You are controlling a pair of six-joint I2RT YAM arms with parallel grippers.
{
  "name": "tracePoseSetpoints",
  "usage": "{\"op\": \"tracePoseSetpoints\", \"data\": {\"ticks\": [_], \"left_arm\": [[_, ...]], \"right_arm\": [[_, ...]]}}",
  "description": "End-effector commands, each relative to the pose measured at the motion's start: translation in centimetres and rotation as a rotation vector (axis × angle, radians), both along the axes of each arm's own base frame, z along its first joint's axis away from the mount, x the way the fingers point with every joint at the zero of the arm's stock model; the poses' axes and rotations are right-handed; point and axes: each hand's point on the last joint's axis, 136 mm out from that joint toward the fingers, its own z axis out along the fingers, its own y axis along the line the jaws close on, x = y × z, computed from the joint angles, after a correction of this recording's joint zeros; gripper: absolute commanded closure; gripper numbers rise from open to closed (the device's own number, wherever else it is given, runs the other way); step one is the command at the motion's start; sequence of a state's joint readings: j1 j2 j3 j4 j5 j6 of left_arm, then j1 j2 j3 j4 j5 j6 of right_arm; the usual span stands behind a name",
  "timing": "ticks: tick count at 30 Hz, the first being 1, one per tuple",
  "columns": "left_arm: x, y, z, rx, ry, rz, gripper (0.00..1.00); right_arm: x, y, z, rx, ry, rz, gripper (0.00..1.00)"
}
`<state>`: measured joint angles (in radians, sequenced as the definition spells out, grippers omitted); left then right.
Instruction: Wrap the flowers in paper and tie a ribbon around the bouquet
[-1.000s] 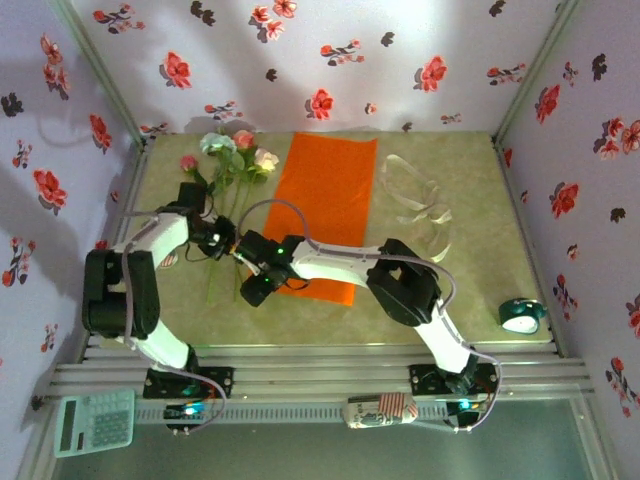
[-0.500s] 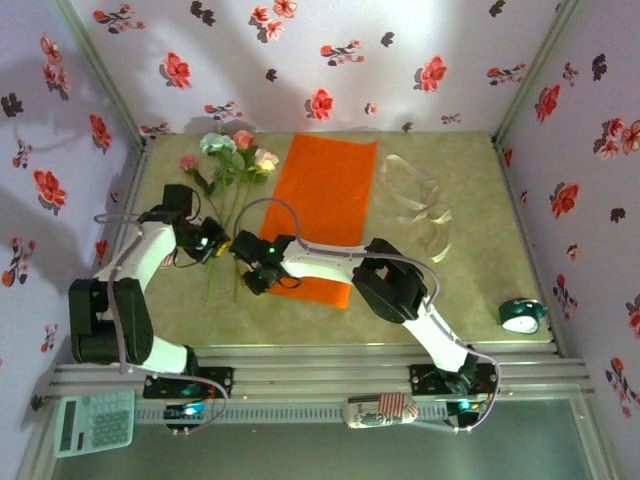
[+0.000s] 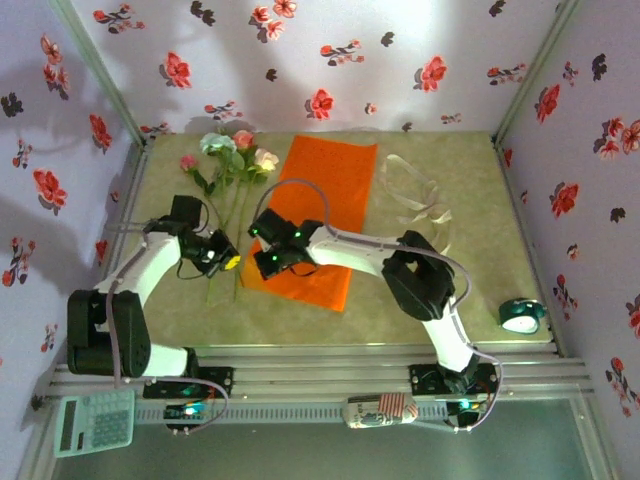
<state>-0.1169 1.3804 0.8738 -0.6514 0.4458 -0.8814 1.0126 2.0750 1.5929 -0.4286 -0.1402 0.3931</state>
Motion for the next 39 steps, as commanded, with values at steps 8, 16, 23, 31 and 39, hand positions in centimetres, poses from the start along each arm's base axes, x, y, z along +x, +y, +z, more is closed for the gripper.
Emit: {"op": "tracePoseSetpoints", "data": {"ticks": [8,16,23,31,39], "left_arm": [[-0.5,-3.6,-1.6,-0.030,0.060,-0.043,1.00],[1.5,-9.8,-5.1,-0.041,0.096,-0.066,1.00],[3.6,-8.8,-9.1,0.109,0.168,-0.045,1.00],[9.1,-7.6,-10.3,0.217,0.163,-0.041,1.00],[12.1,-5.4,-10.0,0.325,0.160,-0.036,1.00]], "right_arm": [[2.3,-4.9,5.5,0.153,0.005,-0.219,1.00],[2.8,-15.6,9.6,0.059,-0.175,-0.487,1.00],[0.7,-28.1,12.7,-0.125,-0.348,-0.778,1.00],[-5.5,-36.4,9.2,-0.326,-0.225,-0.917,1.00],[-9.5,-39.0,4.8,-0.426,-0.061,-0.988,1.00]]}}
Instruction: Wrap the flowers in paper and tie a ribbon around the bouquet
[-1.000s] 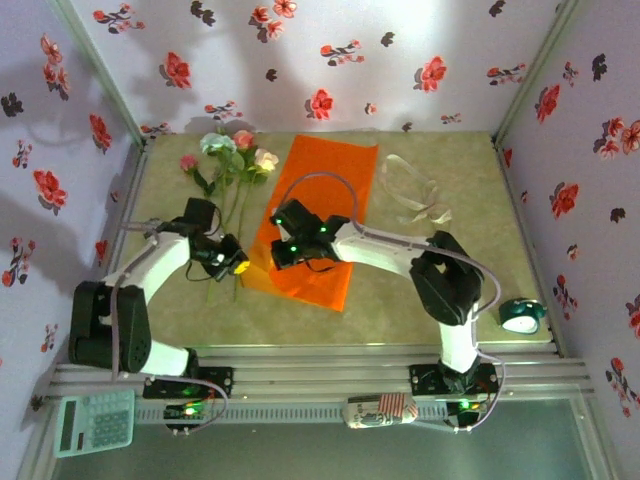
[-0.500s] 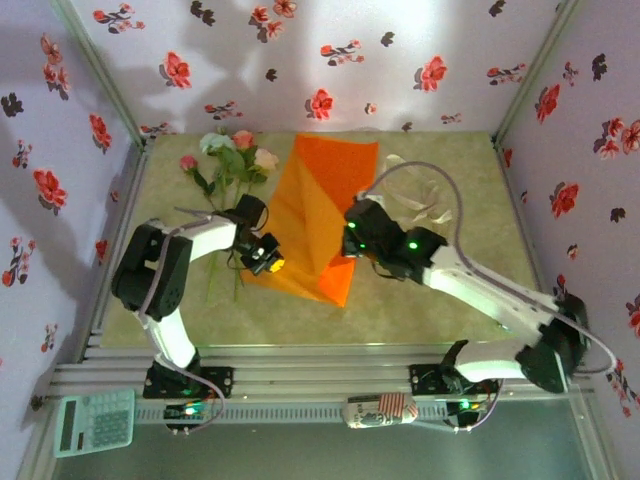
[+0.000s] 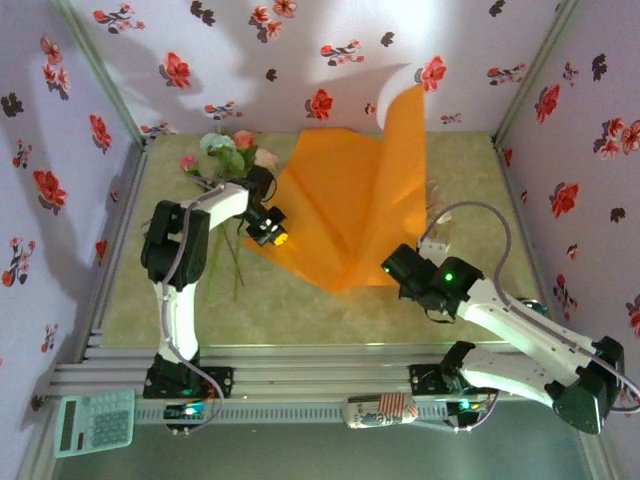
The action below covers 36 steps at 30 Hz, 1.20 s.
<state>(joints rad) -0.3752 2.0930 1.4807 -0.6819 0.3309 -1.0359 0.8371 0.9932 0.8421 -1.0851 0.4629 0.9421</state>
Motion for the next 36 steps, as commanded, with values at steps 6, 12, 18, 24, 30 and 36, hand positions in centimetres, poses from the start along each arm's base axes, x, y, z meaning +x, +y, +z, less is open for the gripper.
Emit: {"op": "tracePoseSetpoints", "data": {"ticks": [6,12,18,24,30,36], "left_arm": [[2.0,6.7,-1.6,0.269,-0.046,0.016,1.00],[3.0,5.5,5.4,0.286,-0.212,-0.031,1.00],[-1.4,-4.0,7.2,0.018,-0.197,-0.070,0.97],[-2.3,-8.7,2.8,-0.101,-0.137,-0.020,0.97],[-2.5,-6.6,-1.3,-0.032,-0.045,-0.006,0.97],[-2.6,-2.7,-2.7,0.028,-0.011,0.019,0.97]], "right_arm": [[-0.5,-1.8,2.7,-0.054,0.002,-0.056,0.46],[5.4,1.8,7.8,0.030,-0.115,0.058,0.42],[14.6,7.3,3.7,0.313,-0.029,0.063,0.60],[20.6,10.0,-4.0,0.293,0.102,0.075,0.70],[21.1,8.5,-9.3,0.225,0.223,0.032,0.66],[17.0,8.5,-13.4,0.183,0.387,0.054,0.66]]}}
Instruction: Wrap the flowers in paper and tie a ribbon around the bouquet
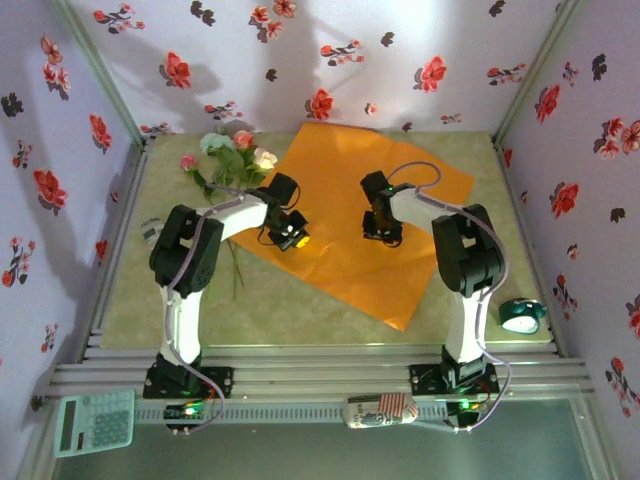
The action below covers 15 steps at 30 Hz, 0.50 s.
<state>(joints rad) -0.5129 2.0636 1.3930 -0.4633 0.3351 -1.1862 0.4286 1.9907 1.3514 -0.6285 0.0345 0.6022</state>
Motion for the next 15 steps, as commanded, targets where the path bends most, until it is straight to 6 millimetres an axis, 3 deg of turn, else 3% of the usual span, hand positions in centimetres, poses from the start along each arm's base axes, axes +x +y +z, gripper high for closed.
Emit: {"op": "tracePoseSetpoints", "data": {"ticks": [1,10,15], "left_arm": [[-1.4,4.2,-2.8,0.121,0.077,0.026,0.97],[-0.9,9.2,-2.1,0.196,0.074,0.050,0.98],[-1.7,8.6,-0.7,0.155,0.063,0.037,0.97]], "right_arm": [[-3.7,0.6,-1.4,-0.008,0.096,0.056,0.66],[-9.8,5.1,-0.2,0.036,0.116,0.132,0.66],[-9.1,4.5,2.0,0.007,0.056,0.134,0.66]]}}
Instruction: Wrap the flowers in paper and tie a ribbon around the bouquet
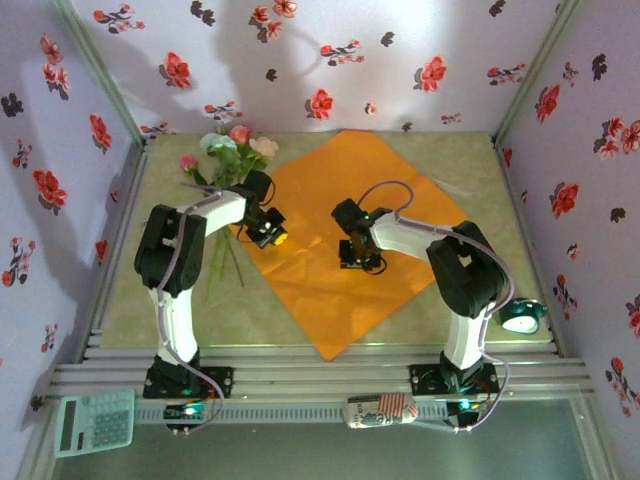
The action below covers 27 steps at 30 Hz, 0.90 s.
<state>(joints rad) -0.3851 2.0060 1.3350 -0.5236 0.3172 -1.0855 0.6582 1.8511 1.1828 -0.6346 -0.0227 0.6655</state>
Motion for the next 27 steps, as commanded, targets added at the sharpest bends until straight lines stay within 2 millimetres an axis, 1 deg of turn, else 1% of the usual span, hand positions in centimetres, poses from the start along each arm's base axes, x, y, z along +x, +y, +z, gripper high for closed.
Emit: {"op": "tracePoseSetpoints", "data": {"ticks": [1,3,5,7,9,11,12,14,16,18,20,21,25,27], "left_arm": [[-2.6,2.1,-0.1,0.088,0.044,0.000,0.97],[-2.7,1.4,1.4,0.061,0.014,0.005,0.95],[-2.6,0.5,2.9,0.019,-0.012,0.013,0.90],[-2.1,-0.3,4.9,-0.032,-0.058,0.013,0.80],[-1.7,0.0,6.8,-0.025,-0.092,-0.001,0.72],[-1.2,1.3,8.3,-0.003,-0.116,-0.005,0.65],[-0.9,2.4,9.0,0.014,-0.128,-0.003,0.63],[-0.2,5.0,9.6,0.055,-0.134,-0.002,0.62],[0.9,8.0,10.2,0.100,-0.147,0.007,0.62],[2.0,10.0,10.6,0.111,-0.172,0.025,0.62],[2.9,11.4,10.7,0.106,-0.194,0.036,0.60],[3.2,11.8,10.8,0.104,-0.202,0.031,0.59],[4.0,13.1,10.9,0.102,-0.232,0.030,0.52],[4.2,13.8,10.8,0.125,-0.236,0.025,0.52]], "right_arm": [[0.4,-1.8,2.3,-0.045,-0.036,-0.033,0.65],[1.3,-1.9,3.7,-0.050,-0.071,-0.012,0.63],[1.7,-1.8,4.3,-0.045,-0.085,-0.009,0.62],[2.2,-1.6,4.6,-0.030,-0.099,-0.009,0.60],[2.6,-0.8,4.3,-0.003,-0.100,-0.006,0.57],[3.0,0.0,3.5,0.018,-0.086,-0.009,0.55],[3.4,0.4,2.9,0.028,-0.085,-0.014,0.54],[3.8,0.9,1.7,0.037,-0.074,-0.020,0.53],[3.8,0.9,0.3,0.025,-0.043,-0.041,0.53],[3.4,0.3,-0.7,0.006,-0.017,-0.080,0.54],[2.6,-1.1,-1.4,-0.033,0.001,-0.132,0.55],[2.0,-1.8,-1.7,-0.060,0.009,-0.150,0.55],[-0.4,-5.9,-2.1,-0.173,0.021,-0.255,0.58],[-1.5,-7.8,-2.1,-0.198,0.022,-0.311,0.59]]}}
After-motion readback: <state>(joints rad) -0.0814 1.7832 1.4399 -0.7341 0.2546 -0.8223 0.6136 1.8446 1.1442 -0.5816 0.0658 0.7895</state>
